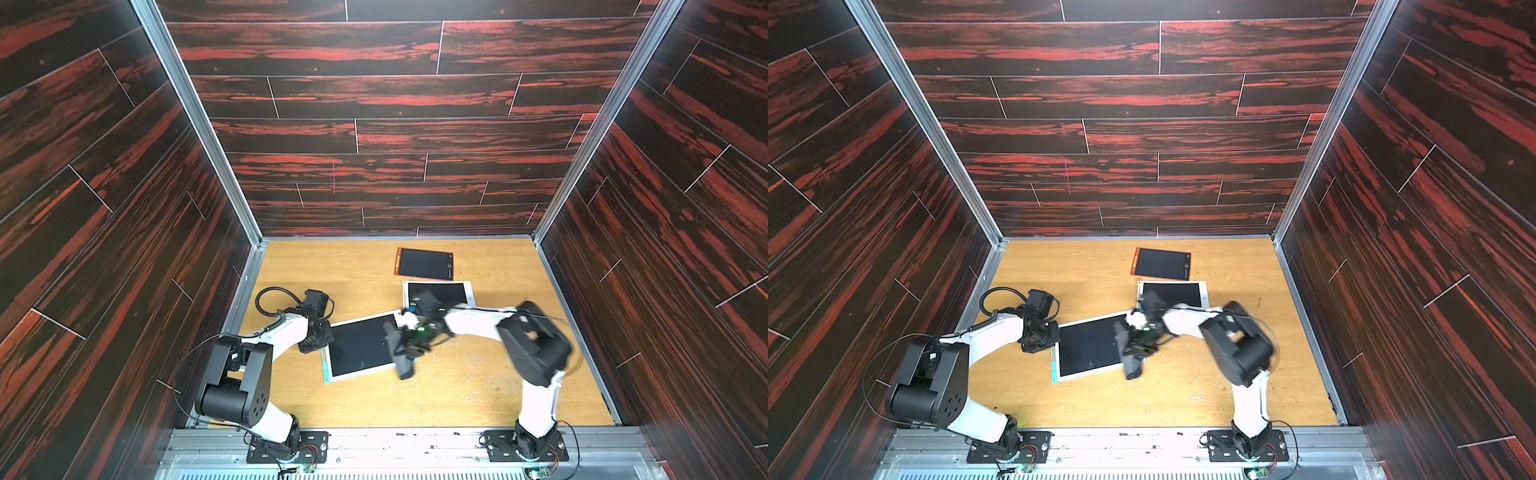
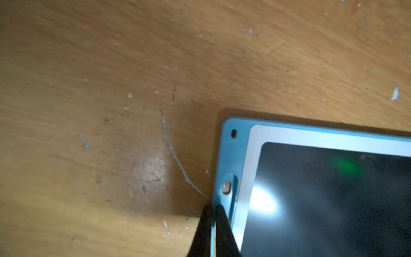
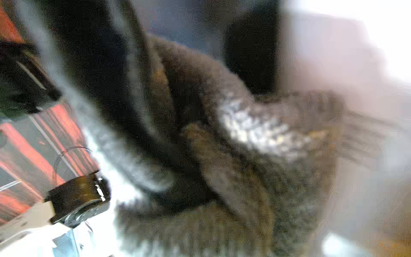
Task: Wipe the drawing tablet
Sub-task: Wipe the dirt from the drawing tablet.
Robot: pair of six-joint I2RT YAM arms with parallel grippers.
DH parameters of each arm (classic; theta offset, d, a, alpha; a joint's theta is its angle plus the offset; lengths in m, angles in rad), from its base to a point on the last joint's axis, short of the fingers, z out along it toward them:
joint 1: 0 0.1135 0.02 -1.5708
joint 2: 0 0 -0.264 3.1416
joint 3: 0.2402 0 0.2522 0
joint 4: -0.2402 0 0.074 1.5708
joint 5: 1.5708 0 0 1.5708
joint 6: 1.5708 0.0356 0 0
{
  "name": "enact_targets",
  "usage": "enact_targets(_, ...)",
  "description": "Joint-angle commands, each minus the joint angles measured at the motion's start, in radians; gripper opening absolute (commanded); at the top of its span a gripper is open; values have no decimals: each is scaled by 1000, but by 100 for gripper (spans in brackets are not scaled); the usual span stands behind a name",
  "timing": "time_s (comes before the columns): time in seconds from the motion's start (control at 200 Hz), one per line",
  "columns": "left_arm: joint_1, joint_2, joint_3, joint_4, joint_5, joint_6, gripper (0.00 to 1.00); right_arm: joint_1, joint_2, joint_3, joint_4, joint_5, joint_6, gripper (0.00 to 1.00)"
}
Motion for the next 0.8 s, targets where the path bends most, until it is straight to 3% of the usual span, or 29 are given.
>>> enact_targets(0.0,-2,23,-37,-57,8,-15,6,152,194,198,-80,39,60,0)
enact_targets(0.11,-3,26,-35,-57,8,-14,6,209,330,419,-95,-62,107,0)
enact_targets(0.195,-3,26,-34,-57,9,-16,6,185,357,453,-79,-105,130,0)
enact_targets(0.301,-3,27,-33,-60,12,-12,6,82,307,359,-69,-97,124,0)
enact_targets(0.451,-3,23,-36,-55,14,-14,5,-165,180,143,-61,-4,98,0)
enact_targets(0.551,-3,20,-38,-53,15,-13,5,-247,147,132,-112,75,50,0)
enact_targets(0.671,-2,21,-38,-53,15,-12,5,-210,212,255,-181,74,26,0)
enact_targets(0.797,-3,23,-37,-56,17,-11,5,-76,330,470,-278,57,17,0)
